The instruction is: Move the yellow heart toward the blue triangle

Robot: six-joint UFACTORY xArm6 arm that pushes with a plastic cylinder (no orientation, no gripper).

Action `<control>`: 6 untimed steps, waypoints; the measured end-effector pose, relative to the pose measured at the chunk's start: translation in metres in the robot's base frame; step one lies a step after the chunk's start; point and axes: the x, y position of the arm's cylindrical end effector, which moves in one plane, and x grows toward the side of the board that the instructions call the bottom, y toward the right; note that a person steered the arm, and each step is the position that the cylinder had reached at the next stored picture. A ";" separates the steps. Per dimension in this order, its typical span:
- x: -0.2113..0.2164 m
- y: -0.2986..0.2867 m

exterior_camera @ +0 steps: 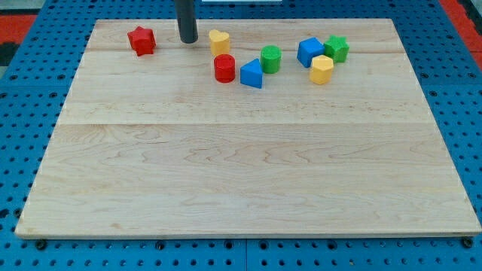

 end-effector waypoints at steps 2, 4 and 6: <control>0.000 0.026; 0.004 0.022; 0.019 0.043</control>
